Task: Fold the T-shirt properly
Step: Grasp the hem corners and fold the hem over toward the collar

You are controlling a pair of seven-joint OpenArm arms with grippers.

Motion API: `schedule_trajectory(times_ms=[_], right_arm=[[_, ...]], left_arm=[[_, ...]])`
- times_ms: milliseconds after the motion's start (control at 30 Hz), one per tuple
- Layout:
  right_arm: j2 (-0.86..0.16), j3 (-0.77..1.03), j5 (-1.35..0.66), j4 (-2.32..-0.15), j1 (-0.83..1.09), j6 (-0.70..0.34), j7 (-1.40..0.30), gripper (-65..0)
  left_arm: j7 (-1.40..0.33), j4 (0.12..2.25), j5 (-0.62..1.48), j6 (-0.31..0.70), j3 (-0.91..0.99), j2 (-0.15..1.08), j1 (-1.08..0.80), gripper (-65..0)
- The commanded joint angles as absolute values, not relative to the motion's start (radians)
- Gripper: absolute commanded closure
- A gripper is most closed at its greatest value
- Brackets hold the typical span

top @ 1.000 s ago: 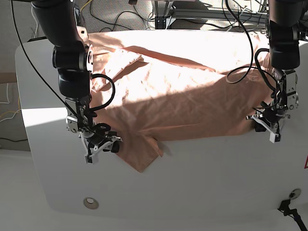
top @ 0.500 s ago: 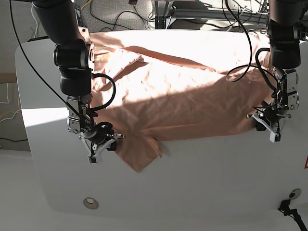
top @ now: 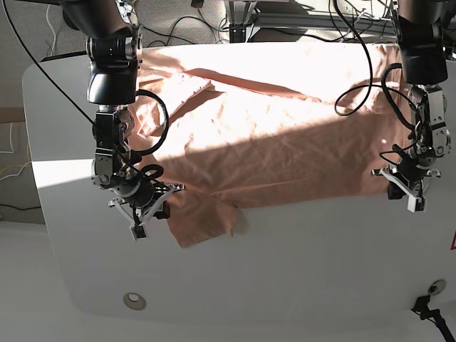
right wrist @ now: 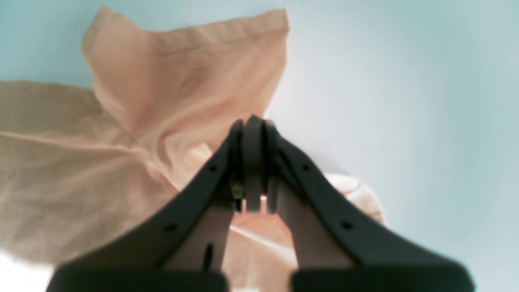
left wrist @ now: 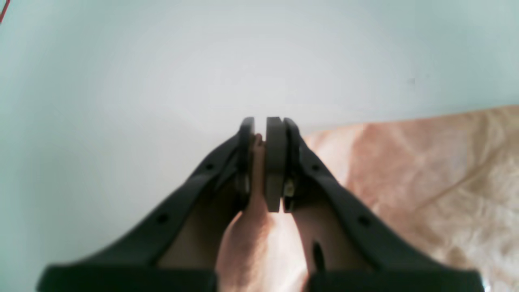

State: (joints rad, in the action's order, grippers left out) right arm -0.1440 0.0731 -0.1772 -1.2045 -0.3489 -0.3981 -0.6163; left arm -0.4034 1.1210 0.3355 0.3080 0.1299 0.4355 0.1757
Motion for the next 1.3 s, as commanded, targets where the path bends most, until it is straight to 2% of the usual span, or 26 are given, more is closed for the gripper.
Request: schedule_trajectory(times_ms=[0,267,667,1000,1133,1267], right_arm=[[-0.153,0.079,-0.189,-1.32,-0.348,-0.403,-0.624,0.0],[-0.154,0.081,-0.189,-1.636,-0.189,-0.403,-0.759,0.0],[-0.156,0.082,-0.185,-1.943,0.096,-0.403,-0.771,0.0],[-0.157,0.179,-0.188,-2.006,0.249,-0.409,-0.771,0.0],[-0.157,0.239,-0.188,-2.006,0.28,-0.499,-0.771,0.0],[-0.156,0.274,-0.188,-2.006,0.294,-0.521,-0.825,0.0]], left_arm=[[-0.386,1.196,0.343,0.309,0.137,0.455,0.171,0.0],[-0.386,1.409,0.343,0.309,0.251,0.458,0.036,0.0],[-0.386,1.603,0.341,0.309,0.355,0.458,-0.15,0.0],[-0.386,1.702,0.341,0.309,0.355,0.463,-0.259,0.0],[-0.386,1.701,0.34,0.309,0.355,0.463,-0.259,0.0],[-0.386,1.698,0.34,0.309,0.355,0.484,-0.262,0.0]])
